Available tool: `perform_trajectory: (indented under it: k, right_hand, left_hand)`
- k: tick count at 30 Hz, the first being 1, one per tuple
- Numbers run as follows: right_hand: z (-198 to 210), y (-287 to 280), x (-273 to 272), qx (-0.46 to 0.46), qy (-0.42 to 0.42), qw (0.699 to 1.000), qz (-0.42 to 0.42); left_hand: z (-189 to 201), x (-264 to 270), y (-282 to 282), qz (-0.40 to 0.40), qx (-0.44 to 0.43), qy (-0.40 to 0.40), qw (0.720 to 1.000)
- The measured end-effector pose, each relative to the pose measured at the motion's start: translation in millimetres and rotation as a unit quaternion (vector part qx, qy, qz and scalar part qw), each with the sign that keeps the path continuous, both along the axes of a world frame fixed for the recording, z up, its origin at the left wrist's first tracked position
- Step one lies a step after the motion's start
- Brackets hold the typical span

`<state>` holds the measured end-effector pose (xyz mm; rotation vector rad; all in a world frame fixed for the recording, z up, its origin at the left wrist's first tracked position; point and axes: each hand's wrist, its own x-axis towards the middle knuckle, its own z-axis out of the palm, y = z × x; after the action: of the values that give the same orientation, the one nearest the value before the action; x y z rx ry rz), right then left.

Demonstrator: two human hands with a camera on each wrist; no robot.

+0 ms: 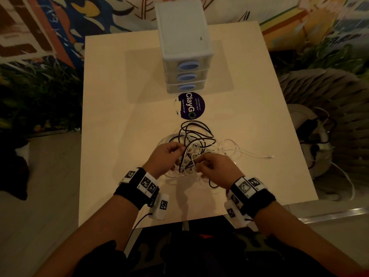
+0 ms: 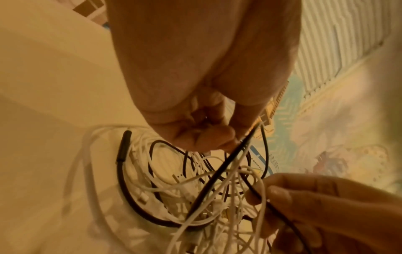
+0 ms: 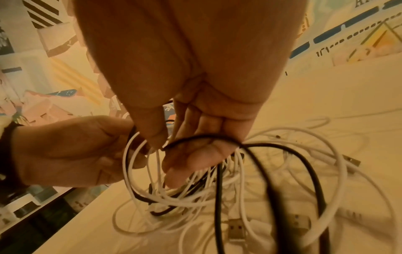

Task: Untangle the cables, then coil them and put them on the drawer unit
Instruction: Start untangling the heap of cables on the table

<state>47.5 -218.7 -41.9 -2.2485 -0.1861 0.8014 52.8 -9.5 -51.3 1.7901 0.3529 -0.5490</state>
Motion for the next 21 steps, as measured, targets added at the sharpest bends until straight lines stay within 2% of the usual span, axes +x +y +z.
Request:
perform_trajectory:
  k: [4,10,13,15,18,21]
  right_hand:
    - [4.7,-6.9,1.7,-0.011,-0.044,0.999,-0.014]
    - [12.9,-15.0,7.0,0.033,-0.085,0.992,-0.092]
    - [18.5,-16.1,12.2,0.037,-0.154,0.982,-0.106]
    - [22.3,-13.0,18.7,0.059,-0.199,0.974,-0.095]
    - [25.7,1.4,30.1,0.073,-0.242,0.967,-0.028]
    - [30.9,13.1,38.2,0.106,-0.184,0.977,-0.026]
  left_hand:
    - [-2.0,-2.0,0.6,0.035,0.058,-0.119,0.991]
    - [10.4,0.2,-4.1,0.069,-0.005,-0.202,0.977]
    - [13.2,2.1,-6.3,0.075,-0.025,-0.217,0.973]
    - [15.2,3.4,-8.2,0.047,-0.006,-0.238,0.970]
    - [19.1,5.1,-11.2,-0.034,0.040,-0.293,0.955]
    - [27.5,9.7,-12.0,-0.070,0.071,-0.317,0.943]
